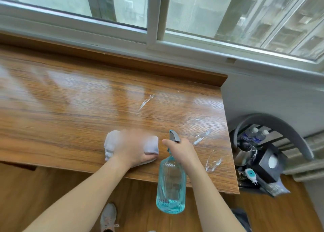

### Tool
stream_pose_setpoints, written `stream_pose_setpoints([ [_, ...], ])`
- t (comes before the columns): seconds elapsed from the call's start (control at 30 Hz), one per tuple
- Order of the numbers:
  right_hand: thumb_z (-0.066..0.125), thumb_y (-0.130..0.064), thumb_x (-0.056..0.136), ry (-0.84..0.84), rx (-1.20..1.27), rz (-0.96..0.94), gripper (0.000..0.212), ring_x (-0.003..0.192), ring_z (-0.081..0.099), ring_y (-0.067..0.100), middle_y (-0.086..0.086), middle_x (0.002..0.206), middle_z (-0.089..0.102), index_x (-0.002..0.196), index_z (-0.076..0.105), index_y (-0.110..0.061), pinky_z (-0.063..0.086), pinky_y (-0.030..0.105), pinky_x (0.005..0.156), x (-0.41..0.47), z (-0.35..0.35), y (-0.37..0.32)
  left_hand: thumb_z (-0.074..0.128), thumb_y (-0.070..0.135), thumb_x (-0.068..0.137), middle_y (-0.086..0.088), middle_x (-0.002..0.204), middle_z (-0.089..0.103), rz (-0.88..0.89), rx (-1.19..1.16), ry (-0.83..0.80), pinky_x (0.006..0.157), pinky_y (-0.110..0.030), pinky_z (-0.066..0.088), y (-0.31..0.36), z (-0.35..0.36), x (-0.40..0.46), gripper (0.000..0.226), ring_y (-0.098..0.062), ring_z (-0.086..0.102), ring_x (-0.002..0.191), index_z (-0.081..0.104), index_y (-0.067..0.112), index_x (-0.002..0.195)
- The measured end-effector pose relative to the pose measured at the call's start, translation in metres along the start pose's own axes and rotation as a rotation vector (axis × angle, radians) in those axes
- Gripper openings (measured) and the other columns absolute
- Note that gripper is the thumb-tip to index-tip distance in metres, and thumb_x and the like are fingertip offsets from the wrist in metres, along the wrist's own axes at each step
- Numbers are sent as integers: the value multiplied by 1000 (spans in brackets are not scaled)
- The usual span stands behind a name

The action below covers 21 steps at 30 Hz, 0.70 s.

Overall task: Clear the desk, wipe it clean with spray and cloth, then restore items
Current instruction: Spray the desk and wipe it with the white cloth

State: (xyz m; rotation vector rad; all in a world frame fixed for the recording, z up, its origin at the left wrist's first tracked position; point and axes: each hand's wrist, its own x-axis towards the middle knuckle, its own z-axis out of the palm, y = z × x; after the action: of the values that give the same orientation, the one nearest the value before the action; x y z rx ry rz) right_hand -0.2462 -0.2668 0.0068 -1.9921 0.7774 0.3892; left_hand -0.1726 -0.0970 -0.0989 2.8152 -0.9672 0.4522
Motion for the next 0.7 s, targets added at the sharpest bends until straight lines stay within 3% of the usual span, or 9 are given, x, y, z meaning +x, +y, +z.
stream_pose_setpoints([
  [0.47, 66, -46, 86, 16, 41, 60, 29, 68, 52, 17, -3, 73, 58, 76, 61, -19, 40, 33, 66, 45, -3, -18, 41, 90, 62, -2, 75, 61, 4, -57, -39, 66, -38, 39, -16, 29, 84, 77, -25, 59, 61, 65, 20, 86],
  [0.7, 66, -44, 84, 71, 79, 109, 29, 63, 47, 17, -4, 68, 53, 70, 55, -21, 37, 33, 62, 74, -5, -36, 49, 88, 61, 0, 76, 62, 110, -72, 5, 66, -37, 41, -28, 43, 120, 74, -24, 59, 64, 67, 22, 88],
])
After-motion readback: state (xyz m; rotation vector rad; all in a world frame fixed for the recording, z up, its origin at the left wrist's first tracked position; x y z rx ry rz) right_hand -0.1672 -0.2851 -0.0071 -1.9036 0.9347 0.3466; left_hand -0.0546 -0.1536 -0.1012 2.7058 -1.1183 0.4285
